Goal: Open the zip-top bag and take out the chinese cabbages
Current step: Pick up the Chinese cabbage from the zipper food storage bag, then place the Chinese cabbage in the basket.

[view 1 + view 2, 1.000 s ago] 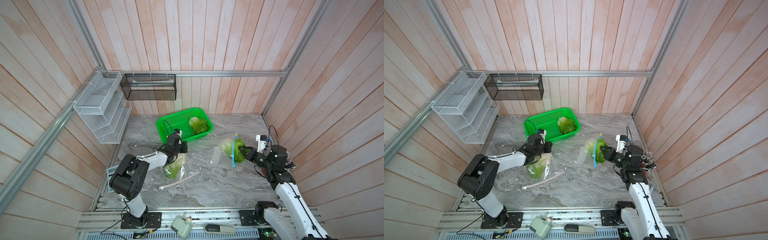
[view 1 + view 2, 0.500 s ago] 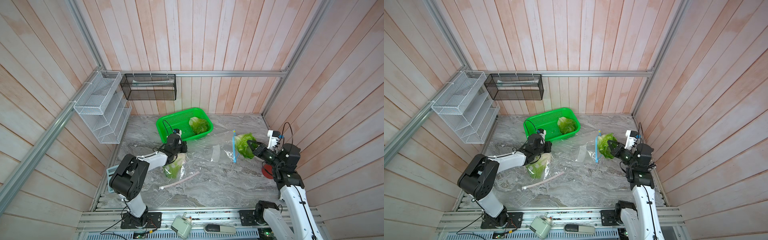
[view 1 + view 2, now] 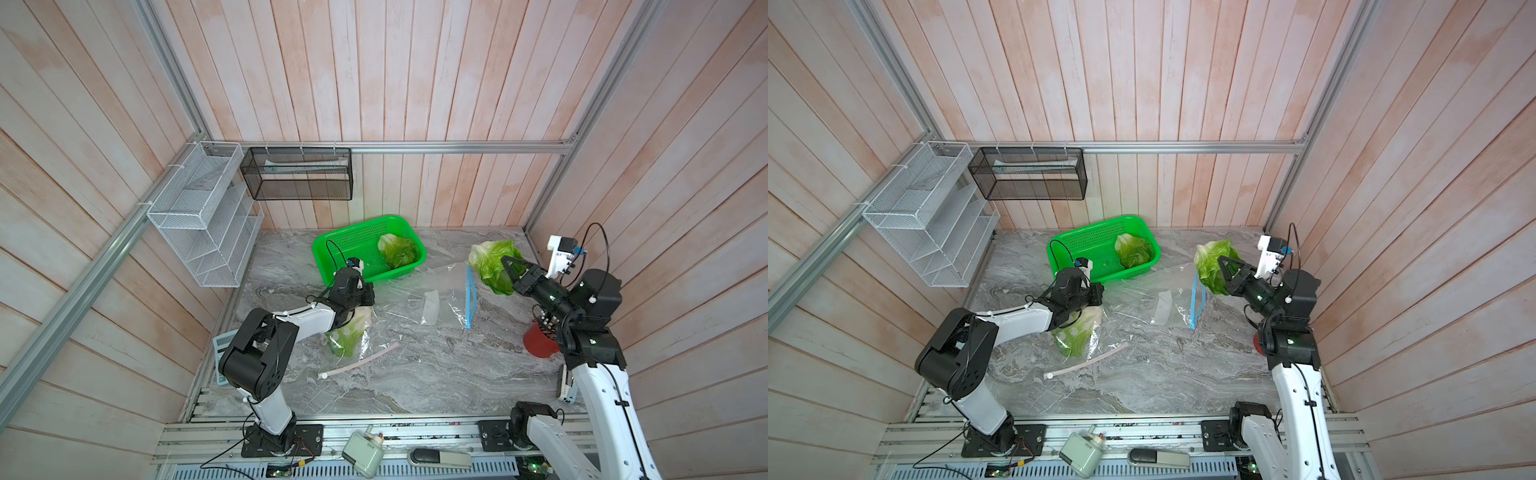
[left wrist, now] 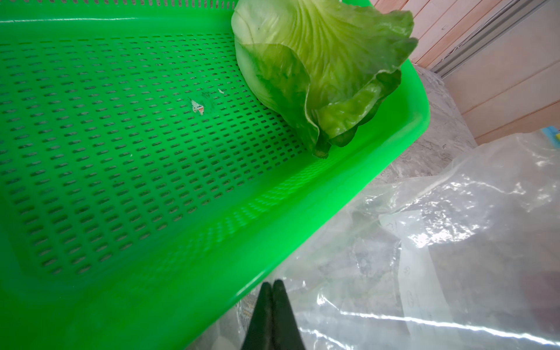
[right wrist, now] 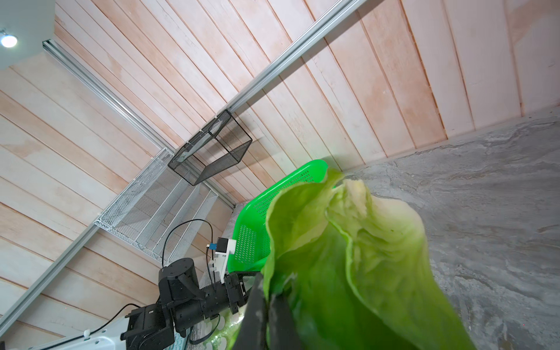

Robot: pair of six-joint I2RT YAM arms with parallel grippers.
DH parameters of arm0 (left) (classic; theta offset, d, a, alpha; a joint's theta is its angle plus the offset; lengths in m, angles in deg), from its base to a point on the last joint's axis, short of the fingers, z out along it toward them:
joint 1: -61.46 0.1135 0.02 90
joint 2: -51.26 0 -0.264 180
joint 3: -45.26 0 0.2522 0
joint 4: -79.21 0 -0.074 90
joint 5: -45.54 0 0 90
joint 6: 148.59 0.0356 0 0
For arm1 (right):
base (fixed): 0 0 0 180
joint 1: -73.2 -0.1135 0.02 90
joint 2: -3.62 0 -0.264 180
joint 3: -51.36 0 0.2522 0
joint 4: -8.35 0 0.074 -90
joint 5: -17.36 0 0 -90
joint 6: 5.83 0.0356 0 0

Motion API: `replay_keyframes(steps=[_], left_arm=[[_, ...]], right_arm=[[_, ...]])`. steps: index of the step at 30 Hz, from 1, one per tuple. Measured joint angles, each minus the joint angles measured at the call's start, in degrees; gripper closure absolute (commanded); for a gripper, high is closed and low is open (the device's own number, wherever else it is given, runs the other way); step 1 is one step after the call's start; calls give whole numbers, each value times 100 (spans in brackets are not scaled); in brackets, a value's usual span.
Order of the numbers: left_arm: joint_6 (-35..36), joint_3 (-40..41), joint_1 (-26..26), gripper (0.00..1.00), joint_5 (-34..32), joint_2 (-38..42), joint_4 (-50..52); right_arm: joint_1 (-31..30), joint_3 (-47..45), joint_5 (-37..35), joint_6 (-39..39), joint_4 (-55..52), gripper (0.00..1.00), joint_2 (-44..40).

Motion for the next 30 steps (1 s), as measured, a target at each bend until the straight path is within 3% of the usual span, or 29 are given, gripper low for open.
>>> replay_keyframes(steps=[12, 30], left_arm=[[22, 0, -94, 100, 4, 22, -7], [85, 105, -131, 100, 4, 221, -168]], right_arm=[[-1801, 577, -1132, -188, 758, 100, 1526], [-3051, 1615, -2470, -428, 1993, 100, 3689]])
